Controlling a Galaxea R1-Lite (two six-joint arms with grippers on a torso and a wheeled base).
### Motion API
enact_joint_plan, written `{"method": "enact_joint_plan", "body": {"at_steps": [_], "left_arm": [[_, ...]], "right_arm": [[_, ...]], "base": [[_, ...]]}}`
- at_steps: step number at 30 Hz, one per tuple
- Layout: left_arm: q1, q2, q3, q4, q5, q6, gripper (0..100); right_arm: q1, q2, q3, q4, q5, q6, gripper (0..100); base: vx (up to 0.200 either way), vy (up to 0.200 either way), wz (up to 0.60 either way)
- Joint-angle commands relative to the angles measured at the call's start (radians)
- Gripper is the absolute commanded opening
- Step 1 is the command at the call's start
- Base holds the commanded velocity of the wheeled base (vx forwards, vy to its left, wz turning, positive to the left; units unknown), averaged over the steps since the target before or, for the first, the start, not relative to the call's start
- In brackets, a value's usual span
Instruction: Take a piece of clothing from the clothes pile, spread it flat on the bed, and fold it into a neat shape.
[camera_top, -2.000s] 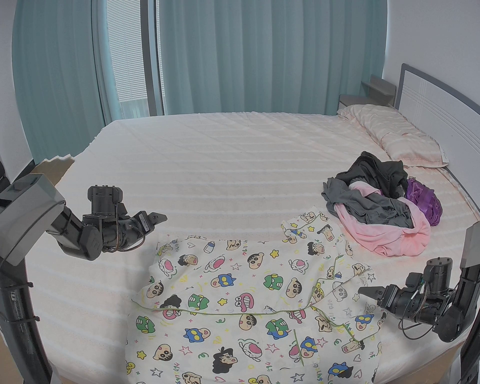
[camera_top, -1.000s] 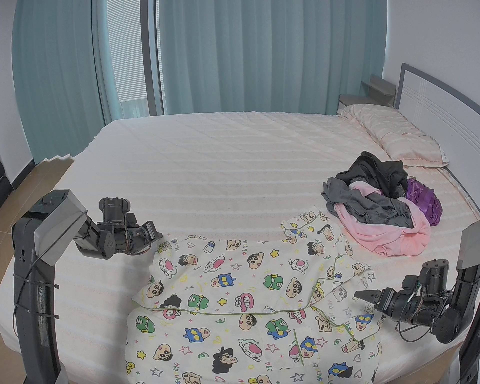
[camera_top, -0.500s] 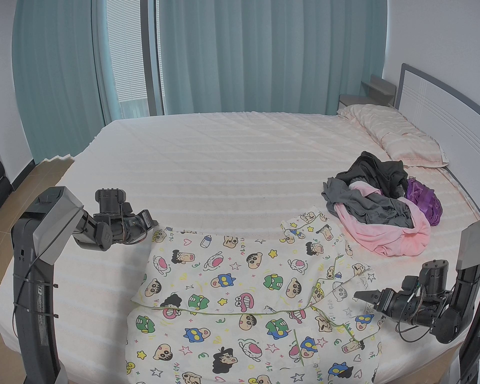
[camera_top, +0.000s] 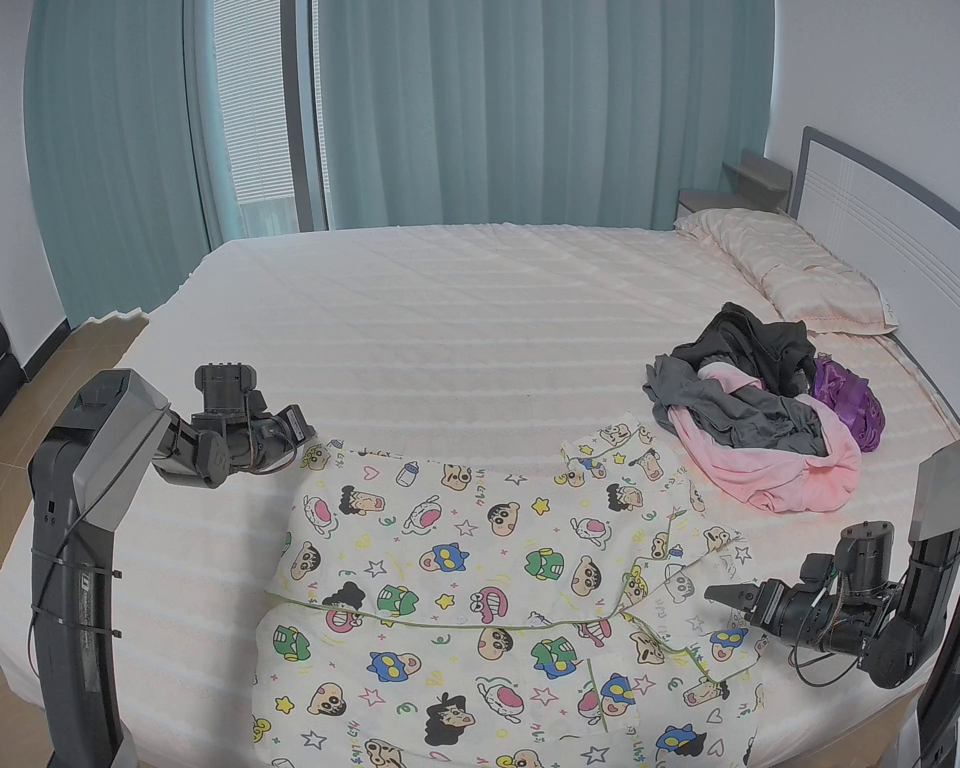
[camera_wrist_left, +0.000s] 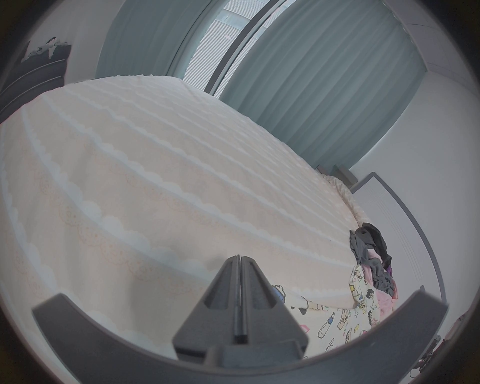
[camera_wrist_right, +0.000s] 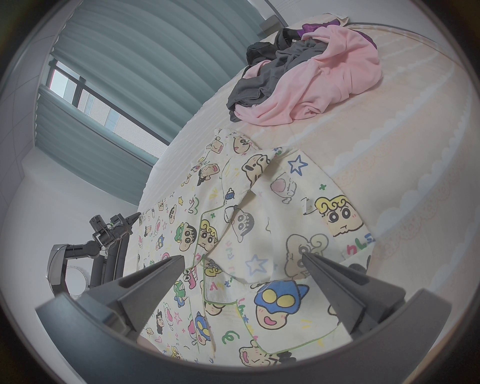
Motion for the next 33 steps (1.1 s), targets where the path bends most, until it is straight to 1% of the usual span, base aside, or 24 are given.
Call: {"method": "enact_joint_plan", "body": {"at_steps": [1, 2, 7, 11, 14, 16, 20, 22, 24, 26, 27, 28, 29, 30, 32, 33], "left_arm": [[0.000, 0.015, -0.015, 0.021, 0.002, 0.002, 0], [0.000, 0.017, -0.015, 0.022, 0.002, 0.002, 100], [0.004, 0.032, -0.036, 0.038, 0.017, 0.002, 100], [0.013, 0.021, -0.020, 0.050, 0.019, 0.001, 100], [0.032, -0.031, 0.013, 0.090, 0.014, -0.009, 100], [0.044, -0.108, 0.095, 0.097, 0.001, -0.009, 100], [0.050, -0.255, 0.278, 0.094, -0.064, -0.009, 100], [0.049, -0.348, 0.399, 0.093, -0.110, -0.009, 100], [0.044, -0.419, 0.496, 0.093, -0.136, -0.009, 100], [0.039, -0.490, 0.599, 0.091, -0.153, -0.009, 100], [0.039, -0.496, 0.605, 0.091, -0.154, -0.009, 100], [0.030, -0.557, 0.700, 0.079, -0.159, -0.010, 100], [0.027, -0.574, 0.729, 0.076, -0.159, -0.010, 100], [0.021, -0.618, 0.804, 0.062, -0.159, -0.013, 100], [0.016, -0.671, 0.901, 0.036, -0.162, -0.013, 100], [0.016, -0.671, 0.901, 0.036, -0.162, -0.013, 100]], "right_arm": [[0.001, 0.003, 0.016, 0.000, 0.000, -0.001, 100], [0.001, 0.003, 0.016, 0.000, 0.000, -0.001, 100], [0.001, 0.002, 0.016, 0.000, 0.000, -0.001, 100], [-0.002, -0.004, 0.016, 0.000, -0.001, -0.001, 100], [-0.006, -0.009, 0.016, -0.002, -0.001, -0.001, 100], [-0.010, -0.018, 0.016, -0.002, -0.004, -0.001, 100], [-0.018, -0.044, 0.016, -0.002, -0.007, -0.004, 100], [-0.022, -0.060, 0.018, -0.002, -0.017, -0.004, 100], [-0.033, -0.063, 0.018, -0.002, -0.023, -0.005, 100], [-0.039, -0.067, 0.018, -0.003, -0.027, -0.007, 100], [-0.041, -0.067, 0.018, -0.003, -0.027, -0.007, 100], [-0.042, -0.072, 0.018, -0.002, -0.029, -0.008, 100], [-0.042, -0.073, 0.018, -0.002, -0.030, -0.008, 100], [-0.042, -0.076, 0.018, -0.002, -0.049, -0.011, 100], [-0.041, -0.075, 0.018, -0.003, -0.076, -0.014, 100], [-0.041, -0.075, 0.018, -0.003, -0.076, -0.014, 100]], "base": [[0.000, 0.000, 0.00], [0.000, 0.000, 0.00], [0.000, 0.000, 0.00], [0.000, 0.000, 0.00], [0.000, 0.000, 0.00], [0.000, 0.000, 0.00], [0.000, 0.000, 0.00], [0.000, 0.000, 0.00], [0.000, 0.000, 0.00], [-0.100, 0.000, 0.00], [-0.200, 0.000, 0.00], [-0.200, 0.000, 0.00], [-0.200, 0.000, 0.00], [-0.200, 0.000, 0.00], [-0.200, 0.000, 0.00], [-0.200, 0.000, 0.00]]}}
